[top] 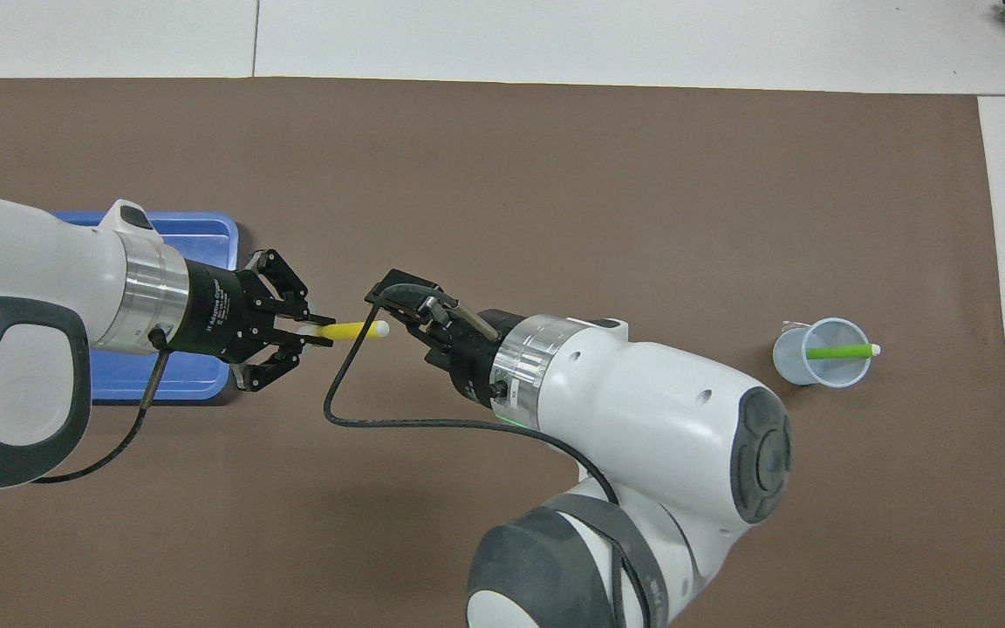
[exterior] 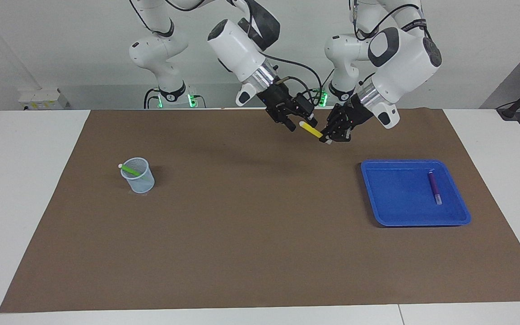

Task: Transfer and insert pens with both arms
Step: 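Pass the yellow pen from the left gripper to the right gripper, then carry the yellow pen to the cup and insert it with the right gripper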

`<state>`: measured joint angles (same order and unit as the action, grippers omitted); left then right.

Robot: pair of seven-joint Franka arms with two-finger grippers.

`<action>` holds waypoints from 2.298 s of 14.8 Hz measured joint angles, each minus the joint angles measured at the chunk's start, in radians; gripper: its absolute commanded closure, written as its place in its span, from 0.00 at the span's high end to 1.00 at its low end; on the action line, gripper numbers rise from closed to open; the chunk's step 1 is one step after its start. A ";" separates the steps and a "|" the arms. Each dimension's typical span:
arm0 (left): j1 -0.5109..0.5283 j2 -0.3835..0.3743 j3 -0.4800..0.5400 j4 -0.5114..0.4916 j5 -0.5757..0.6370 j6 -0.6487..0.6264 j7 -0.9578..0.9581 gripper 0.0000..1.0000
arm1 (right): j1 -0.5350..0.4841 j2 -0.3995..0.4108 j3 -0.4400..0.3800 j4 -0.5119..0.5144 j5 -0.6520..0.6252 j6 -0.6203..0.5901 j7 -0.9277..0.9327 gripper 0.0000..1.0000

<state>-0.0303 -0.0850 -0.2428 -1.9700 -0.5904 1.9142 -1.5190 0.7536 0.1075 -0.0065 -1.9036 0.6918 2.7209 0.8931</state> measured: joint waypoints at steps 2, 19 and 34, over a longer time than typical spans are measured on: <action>-0.004 -0.004 0.000 0.000 -0.002 0.002 -0.008 0.00 | 0.005 0.008 0.001 0.005 0.000 0.003 0.000 0.95; -0.004 -0.012 0.003 -0.002 -0.004 0.008 -0.012 0.00 | 0.003 0.008 -0.002 0.006 0.000 -0.001 0.000 0.00; -0.005 -0.025 0.004 -0.008 -0.003 -0.004 0.172 0.52 | -0.158 -0.013 -0.015 0.017 -0.004 -0.346 -0.377 0.00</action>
<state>-0.0351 -0.1101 -0.2383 -1.9777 -0.5932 1.9107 -1.3471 0.5953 0.0945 -0.0211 -1.8866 0.6875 2.3745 0.5164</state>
